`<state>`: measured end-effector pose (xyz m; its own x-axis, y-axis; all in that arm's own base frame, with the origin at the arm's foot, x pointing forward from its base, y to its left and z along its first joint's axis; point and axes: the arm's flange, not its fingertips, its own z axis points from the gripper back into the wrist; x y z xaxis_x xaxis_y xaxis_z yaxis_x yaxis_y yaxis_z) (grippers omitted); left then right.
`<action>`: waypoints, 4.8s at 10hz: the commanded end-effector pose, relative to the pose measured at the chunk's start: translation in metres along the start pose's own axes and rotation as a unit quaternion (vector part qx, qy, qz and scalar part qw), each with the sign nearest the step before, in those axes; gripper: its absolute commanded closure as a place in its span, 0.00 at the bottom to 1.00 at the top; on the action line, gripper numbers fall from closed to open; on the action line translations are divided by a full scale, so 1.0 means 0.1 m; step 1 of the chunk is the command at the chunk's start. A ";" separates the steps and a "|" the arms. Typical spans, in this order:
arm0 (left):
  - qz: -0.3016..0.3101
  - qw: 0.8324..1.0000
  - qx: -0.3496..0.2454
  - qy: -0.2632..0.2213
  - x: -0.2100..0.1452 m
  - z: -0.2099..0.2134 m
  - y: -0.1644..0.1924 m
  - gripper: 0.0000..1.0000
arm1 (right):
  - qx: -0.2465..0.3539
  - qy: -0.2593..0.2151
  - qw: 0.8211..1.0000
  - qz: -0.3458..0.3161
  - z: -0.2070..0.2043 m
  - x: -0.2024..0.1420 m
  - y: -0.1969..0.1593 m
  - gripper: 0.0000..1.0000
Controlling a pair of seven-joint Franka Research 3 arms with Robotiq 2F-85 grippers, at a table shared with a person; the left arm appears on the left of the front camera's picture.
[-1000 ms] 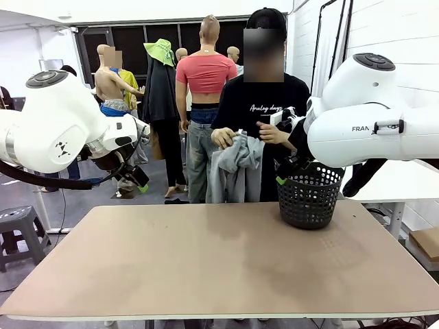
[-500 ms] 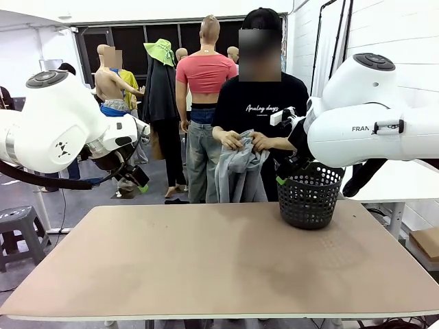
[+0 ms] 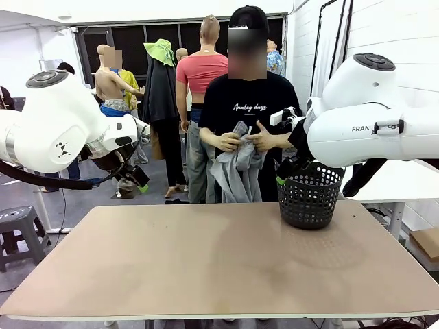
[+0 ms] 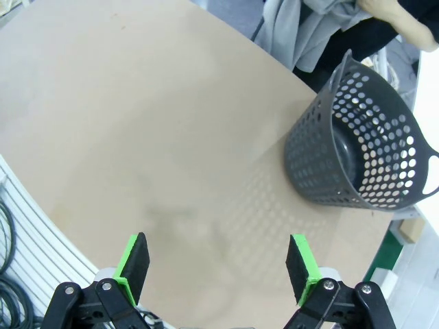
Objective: Fold the training pants.
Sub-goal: Grab both ends of the Training pants handed by a person.
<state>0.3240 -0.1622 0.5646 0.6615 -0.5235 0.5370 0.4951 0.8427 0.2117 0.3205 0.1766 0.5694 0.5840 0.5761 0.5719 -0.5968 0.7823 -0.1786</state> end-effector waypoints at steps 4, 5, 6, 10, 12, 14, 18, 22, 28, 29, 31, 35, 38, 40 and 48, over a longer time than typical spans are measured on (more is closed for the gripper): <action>0.003 1.000 -0.005 -0.007 0.00 -0.01 0.00 0.00 | 0.001 -0.004 1.000 0.001 0.00 0.01 0.00 0.00; 0.003 1.000 -0.005 -0.007 0.00 -0.01 0.00 0.00 | 0.001 -0.004 1.000 0.001 0.00 0.01 0.00 0.00; 0.003 1.000 -0.005 -0.007 0.00 -0.01 0.00 0.00 | 0.001 -0.004 1.000 0.001 0.00 0.01 0.00 0.00; 0.003 1.000 -0.005 -0.007 0.00 -0.01 0.00 0.00 | 0.001 -0.004 1.000 0.001 0.00 0.01 0.00 0.00; 0.003 1.000 -0.005 -0.007 0.00 -0.01 0.00 0.00 | 0.001 -0.004 1.000 0.001 0.00 0.01 0.00 0.00; 0.003 1.000 -0.005 -0.007 0.00 -0.01 0.00 0.00 | 0.001 -0.004 1.000 0.001 0.00 0.01 0.00 0.00; 0.003 1.000 -0.005 -0.007 0.00 -0.01 0.00 0.00 | 0.001 -0.004 1.000 0.001 0.00 0.01 0.00 0.00; 0.003 1.000 -0.005 -0.007 0.00 -0.01 0.00 0.00 | 0.001 -0.004 1.000 0.001 0.00 0.01 0.00 0.00; 0.003 1.000 -0.005 -0.007 0.00 -0.01 0.00 0.00 | 0.001 -0.004 1.000 0.001 0.00 0.01 0.00 0.00; 0.003 1.000 -0.005 -0.007 0.00 -0.01 0.00 0.00 | 0.001 -0.004 1.000 0.001 0.00 0.01 0.00 0.00; 0.003 1.000 -0.005 -0.007 0.00 -0.01 0.00 0.00 | 0.001 -0.004 1.000 0.001 0.00 0.01 0.00 0.00; 0.003 1.000 -0.005 -0.007 0.00 -0.01 0.00 0.00 | 0.001 -0.004 1.000 0.001 0.00 0.01 0.00 0.00; 0.003 1.000 -0.005 -0.007 0.00 -0.01 0.00 0.00 | 0.001 -0.004 1.000 0.001 0.00 0.01 0.00 0.00; 0.003 1.000 -0.005 -0.007 0.00 -0.01 0.00 0.00 | 0.001 -0.004 1.000 0.001 0.00 0.01 0.00 0.00; 0.003 1.000 -0.005 -0.007 0.00 -0.01 0.00 0.00 | 0.001 -0.004 1.000 0.001 0.00 0.01 0.00 0.00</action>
<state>0.3240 -0.1622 0.5646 0.6615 -0.5235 0.5370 0.4951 0.8427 0.2116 0.3205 0.1766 0.5694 0.5839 0.5761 0.5719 -0.5968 0.7823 -0.1786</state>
